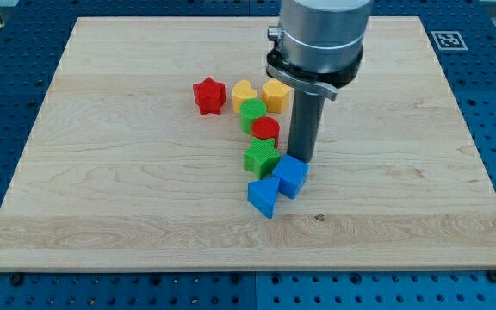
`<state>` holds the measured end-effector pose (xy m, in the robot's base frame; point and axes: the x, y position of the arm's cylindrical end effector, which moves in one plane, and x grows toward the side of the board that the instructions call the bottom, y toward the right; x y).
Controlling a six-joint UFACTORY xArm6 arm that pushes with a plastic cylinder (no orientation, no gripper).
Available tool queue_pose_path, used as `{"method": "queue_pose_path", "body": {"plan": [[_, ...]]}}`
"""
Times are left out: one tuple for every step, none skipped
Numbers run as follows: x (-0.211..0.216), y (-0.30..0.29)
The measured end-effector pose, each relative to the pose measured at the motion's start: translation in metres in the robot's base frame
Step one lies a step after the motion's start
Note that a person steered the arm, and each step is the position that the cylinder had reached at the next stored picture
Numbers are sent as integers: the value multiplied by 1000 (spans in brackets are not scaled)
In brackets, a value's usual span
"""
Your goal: Move the blue blocks to the bottom of the green star
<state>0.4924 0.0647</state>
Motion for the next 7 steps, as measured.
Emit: {"method": "queue_pose_path", "body": {"plan": [[26, 1], [29, 1], [34, 10], [46, 23], [48, 27], [48, 29], [59, 45]]}}
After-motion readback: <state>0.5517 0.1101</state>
